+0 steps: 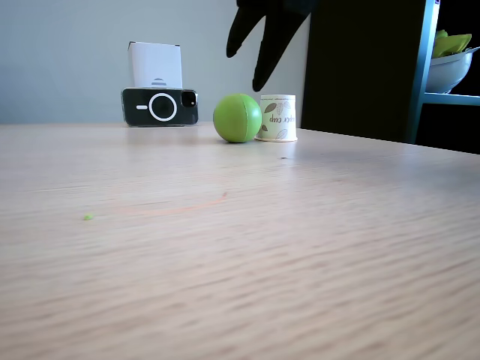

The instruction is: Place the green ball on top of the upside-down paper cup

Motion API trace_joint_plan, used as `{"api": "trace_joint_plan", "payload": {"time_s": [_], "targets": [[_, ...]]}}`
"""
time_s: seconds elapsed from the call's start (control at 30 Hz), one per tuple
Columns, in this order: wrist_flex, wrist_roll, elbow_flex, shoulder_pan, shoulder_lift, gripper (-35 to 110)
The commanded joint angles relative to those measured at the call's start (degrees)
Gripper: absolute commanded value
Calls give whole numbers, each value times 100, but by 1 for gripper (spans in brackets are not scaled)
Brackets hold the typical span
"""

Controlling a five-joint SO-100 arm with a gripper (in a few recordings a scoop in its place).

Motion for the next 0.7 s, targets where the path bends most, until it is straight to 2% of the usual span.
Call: {"api": "trace_joint_plan", "payload": {"time_s": [0.0, 0.67], "targets": [[-18, 0, -782, 0, -193, 47], [-905, 431, -2039, 448, -1916, 48]]}}
